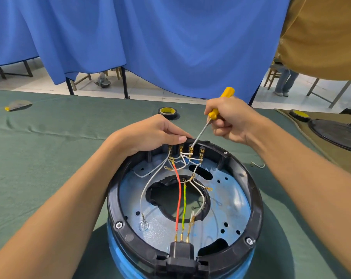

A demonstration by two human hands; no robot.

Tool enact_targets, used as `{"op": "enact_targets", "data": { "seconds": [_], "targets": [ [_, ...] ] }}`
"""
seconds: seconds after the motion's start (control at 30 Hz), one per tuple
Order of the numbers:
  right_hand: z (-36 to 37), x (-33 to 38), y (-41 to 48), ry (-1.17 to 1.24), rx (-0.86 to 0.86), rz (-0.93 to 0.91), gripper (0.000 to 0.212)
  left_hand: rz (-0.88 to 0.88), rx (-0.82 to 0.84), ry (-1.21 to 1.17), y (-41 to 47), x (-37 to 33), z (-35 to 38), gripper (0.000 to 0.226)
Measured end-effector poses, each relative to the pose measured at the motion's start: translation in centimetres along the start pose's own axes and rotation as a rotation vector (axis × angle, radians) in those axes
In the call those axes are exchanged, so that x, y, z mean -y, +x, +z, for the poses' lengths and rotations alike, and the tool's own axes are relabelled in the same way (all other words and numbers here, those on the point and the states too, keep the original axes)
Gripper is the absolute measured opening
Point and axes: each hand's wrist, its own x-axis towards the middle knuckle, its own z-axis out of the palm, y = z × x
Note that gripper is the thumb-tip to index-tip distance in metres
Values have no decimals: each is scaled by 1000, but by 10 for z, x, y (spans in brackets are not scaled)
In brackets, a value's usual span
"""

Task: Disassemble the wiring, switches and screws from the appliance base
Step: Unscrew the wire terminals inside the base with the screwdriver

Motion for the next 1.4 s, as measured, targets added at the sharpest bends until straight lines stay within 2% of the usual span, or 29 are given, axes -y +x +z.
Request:
{"op": "enact_targets", "data": {
  "seconds": [0.07,0.17,0.23,0.27,0.37,0.47,0.83,0.97,1.07,1.23,1.33,1.4],
  "targets": [
    [-5,-6,-10,33,-29,-156,43,-6,-3,9,0,0,0,24],
    [-10,-15,-30,-164,-65,-446,39,-12,-15,22,0,0,0,23],
    [-9,-22,-40,-258,-83,-562,33,-16,-15,27,-1,0,0,23],
    [-8,-26,-43,-221,-103,-586,32,-19,-14,28,-1,0,0,23],
    [-4,-37,-47,20,-211,-557,32,-25,-4,26,-1,-1,0,24],
    [-4,-44,-49,114,-265,-516,35,-31,-14,19,-1,-2,0,23],
    [-3,-44,-48,43,-208,-499,37,-27,-20,14,-1,-1,0,23],
    [-3,-40,-44,214,-184,-345,46,-30,-16,17,-1,-2,0,23],
    [-3,-39,-42,243,-183,-273,39,-26,-19,24,-1,-2,1,22],
    [-4,-44,-44,328,-207,-304,34,-30,-21,5,0,-1,0,21],
    [-4,-44,-45,298,-156,-343,29,-30,-21,1,0,-1,0,22],
    [-4,-44,-45,251,-141,-374,34,-30,-21,-2,0,-1,0,22]
  ]
}}
